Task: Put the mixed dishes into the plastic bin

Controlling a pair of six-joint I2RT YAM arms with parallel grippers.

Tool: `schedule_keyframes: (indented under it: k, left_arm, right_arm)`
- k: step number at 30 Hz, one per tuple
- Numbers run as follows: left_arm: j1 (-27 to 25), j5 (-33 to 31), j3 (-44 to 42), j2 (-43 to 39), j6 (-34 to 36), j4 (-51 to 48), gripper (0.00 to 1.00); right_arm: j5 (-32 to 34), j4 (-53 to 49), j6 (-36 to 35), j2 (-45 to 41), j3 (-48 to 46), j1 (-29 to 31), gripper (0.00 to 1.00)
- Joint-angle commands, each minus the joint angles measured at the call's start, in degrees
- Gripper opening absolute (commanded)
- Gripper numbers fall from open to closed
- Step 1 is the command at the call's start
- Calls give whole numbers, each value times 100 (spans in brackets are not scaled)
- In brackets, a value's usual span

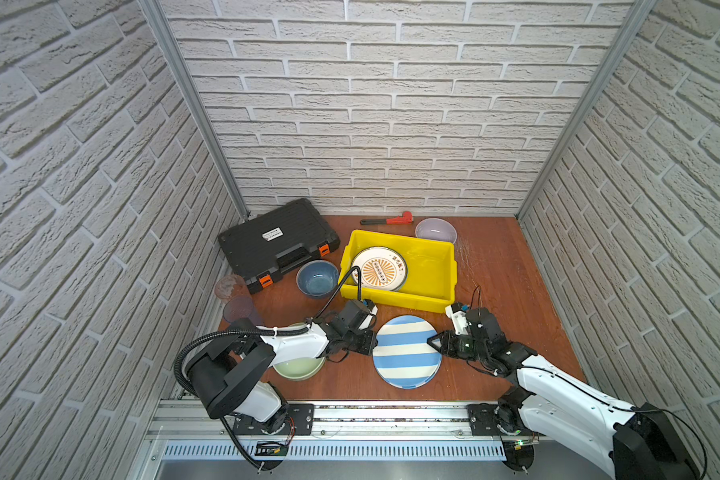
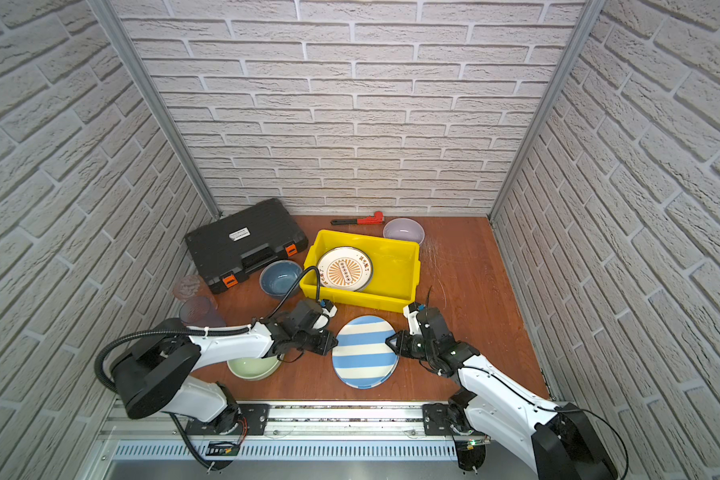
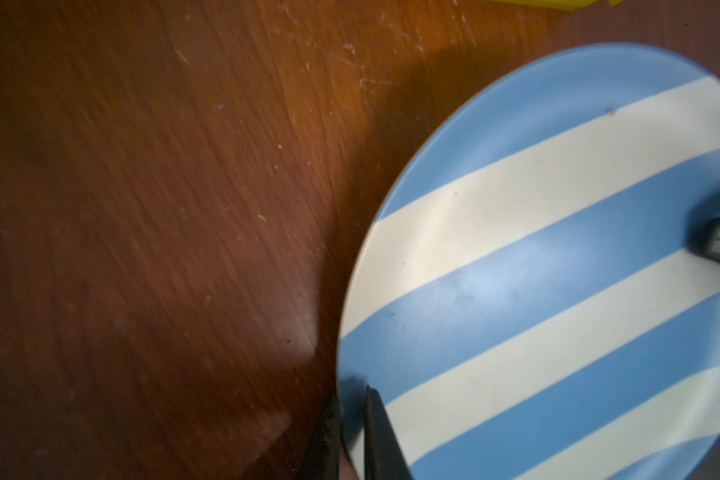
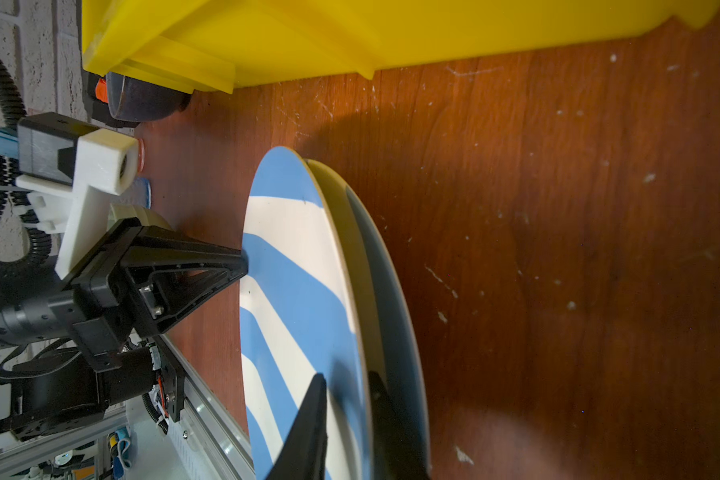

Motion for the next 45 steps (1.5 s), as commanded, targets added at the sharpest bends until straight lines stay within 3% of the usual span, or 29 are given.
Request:
schedule_keyframes:
  k: [1, 6, 10, 19, 27, 35, 45]
  left_arm:
    - [-57, -129, -28, 78, 175, -390, 14]
    - [-6, -228, 86, -214, 87, -668, 22]
    - [90, -368, 248, -608, 46, -1008, 37]
    - [653, -206, 370, -1576, 53, -1624, 45]
    - [1318, 173, 394, -2297, 186, -1928, 70]
    - [1836, 237, 666, -2467, 494, -2330, 76]
    - [2332, 485, 759, -2402, 372, -2281, 77]
  right_arm:
    - [-120, 308, -28, -66, 215, 55, 13]
    - [-5, 9, -102, -100, 334, 52, 11]
    - [31, -96, -164, -151, 366, 50, 6]
    - [33, -346, -259, -219, 527, 44, 6]
    - [-190, -777, -581, -435, 995, 43, 6]
    - [-543, -786, -726, -294, 1725, 20, 6]
    - [-717, -423, -813, 386, 2559, -69, 6]
